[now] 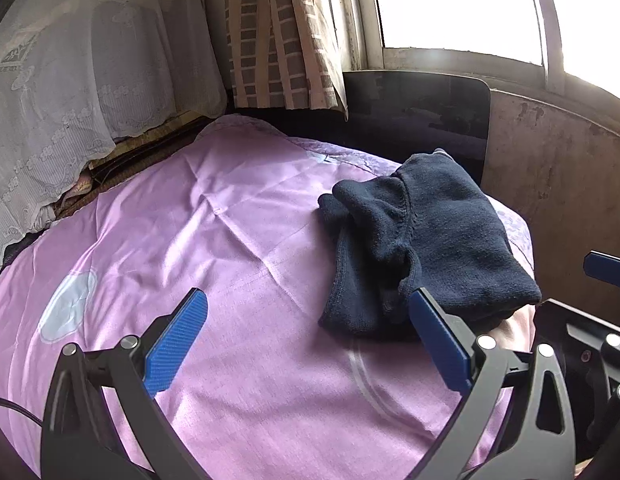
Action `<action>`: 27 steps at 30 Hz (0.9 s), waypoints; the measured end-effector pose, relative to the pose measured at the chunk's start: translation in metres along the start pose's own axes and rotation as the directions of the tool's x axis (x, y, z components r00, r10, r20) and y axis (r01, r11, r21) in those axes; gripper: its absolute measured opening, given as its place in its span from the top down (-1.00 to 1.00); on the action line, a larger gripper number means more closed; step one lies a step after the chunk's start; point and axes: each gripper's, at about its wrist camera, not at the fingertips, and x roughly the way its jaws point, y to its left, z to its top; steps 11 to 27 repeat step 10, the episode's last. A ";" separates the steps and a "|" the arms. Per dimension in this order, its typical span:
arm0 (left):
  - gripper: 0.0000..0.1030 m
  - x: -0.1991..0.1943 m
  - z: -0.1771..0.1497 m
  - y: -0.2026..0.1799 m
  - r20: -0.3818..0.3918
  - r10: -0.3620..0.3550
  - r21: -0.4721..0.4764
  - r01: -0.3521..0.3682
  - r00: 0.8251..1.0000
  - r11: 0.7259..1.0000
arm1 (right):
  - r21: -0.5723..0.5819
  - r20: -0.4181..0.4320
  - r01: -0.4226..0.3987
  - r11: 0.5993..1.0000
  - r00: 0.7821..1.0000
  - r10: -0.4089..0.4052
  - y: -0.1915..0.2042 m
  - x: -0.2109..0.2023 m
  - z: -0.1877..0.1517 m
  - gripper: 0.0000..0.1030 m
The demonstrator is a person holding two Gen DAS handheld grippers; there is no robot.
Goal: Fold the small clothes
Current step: 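Lower the bundle onto the sheet and open both tools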
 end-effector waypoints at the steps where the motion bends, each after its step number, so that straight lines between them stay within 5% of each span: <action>1: -0.91 0.000 0.000 0.000 0.000 -0.004 -0.001 0.004 1.000 1.000 | -0.001 0.002 0.000 1.000 1.000 0.000 0.001 -0.001 0.000 -0.91; 27: -0.91 0.003 0.001 0.001 -0.028 -0.021 -0.015 0.020 0.999 1.000 | -0.012 0.001 -0.009 1.000 1.000 0.009 0.004 -0.001 0.001 -0.93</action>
